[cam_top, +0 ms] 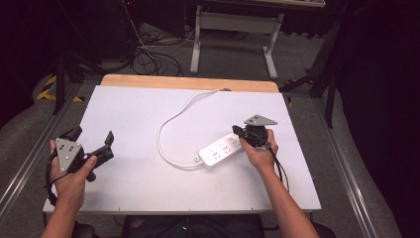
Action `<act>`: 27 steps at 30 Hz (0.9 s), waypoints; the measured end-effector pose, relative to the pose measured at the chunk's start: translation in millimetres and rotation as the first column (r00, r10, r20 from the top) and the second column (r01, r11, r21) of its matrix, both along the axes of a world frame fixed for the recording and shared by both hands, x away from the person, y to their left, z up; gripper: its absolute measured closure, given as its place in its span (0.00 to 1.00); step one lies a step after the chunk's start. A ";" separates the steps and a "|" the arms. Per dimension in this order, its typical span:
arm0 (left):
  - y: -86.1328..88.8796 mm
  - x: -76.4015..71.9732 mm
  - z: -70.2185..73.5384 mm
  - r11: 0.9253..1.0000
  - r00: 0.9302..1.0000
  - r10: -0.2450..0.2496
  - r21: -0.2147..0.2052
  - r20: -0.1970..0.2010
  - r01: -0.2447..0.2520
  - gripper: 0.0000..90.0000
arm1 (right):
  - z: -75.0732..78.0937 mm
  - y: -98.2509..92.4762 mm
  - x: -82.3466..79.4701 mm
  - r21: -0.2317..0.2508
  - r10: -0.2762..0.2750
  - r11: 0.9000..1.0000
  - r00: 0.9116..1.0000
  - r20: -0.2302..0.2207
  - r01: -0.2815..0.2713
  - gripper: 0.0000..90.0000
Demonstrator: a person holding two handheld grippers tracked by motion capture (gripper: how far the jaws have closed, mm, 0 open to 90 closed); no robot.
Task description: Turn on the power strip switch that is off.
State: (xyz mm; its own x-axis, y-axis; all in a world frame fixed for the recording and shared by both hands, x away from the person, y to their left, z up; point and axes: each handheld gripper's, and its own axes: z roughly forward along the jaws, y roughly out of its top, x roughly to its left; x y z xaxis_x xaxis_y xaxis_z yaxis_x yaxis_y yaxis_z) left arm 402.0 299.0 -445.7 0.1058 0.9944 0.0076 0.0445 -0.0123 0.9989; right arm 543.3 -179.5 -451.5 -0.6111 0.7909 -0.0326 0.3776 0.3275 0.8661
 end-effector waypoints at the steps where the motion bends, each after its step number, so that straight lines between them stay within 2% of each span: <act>1: -0.1 0.0 0.1 1.000 1.000 0.000 -0.001 0.001 0.000 0.07 | 1.7 -1.1 -0.7 0.009 0.002 1.000 1.000 0.002 -0.002 1.00; 5: -0.5 0.0 0.3 1.000 1.000 -0.001 0.001 0.003 0.001 0.07 | 6.1 -4.7 -2.9 0.027 -0.002 1.000 1.000 0.015 0.002 1.00; 12: 0.2 0.3 0.1 1.000 1.000 0.000 -0.002 0.000 0.000 0.07 | 18.1 -10.7 -9.7 0.073 0.003 0.997 0.998 0.068 -0.008 1.00; 24: -0.8 0.9 0.0 1.000 1.000 -0.002 -0.003 -0.001 0.002 0.07 | 41.0 -31.0 -35.8 0.162 0.033 0.985 0.988 0.153 -0.058 1.00; 27: -0.7 0.9 0.0 1.000 1.000 -0.001 -0.003 -0.001 0.001 0.07 | 43.6 -33.4 -40.0 0.175 0.040 0.982 0.985 0.170 -0.070 0.96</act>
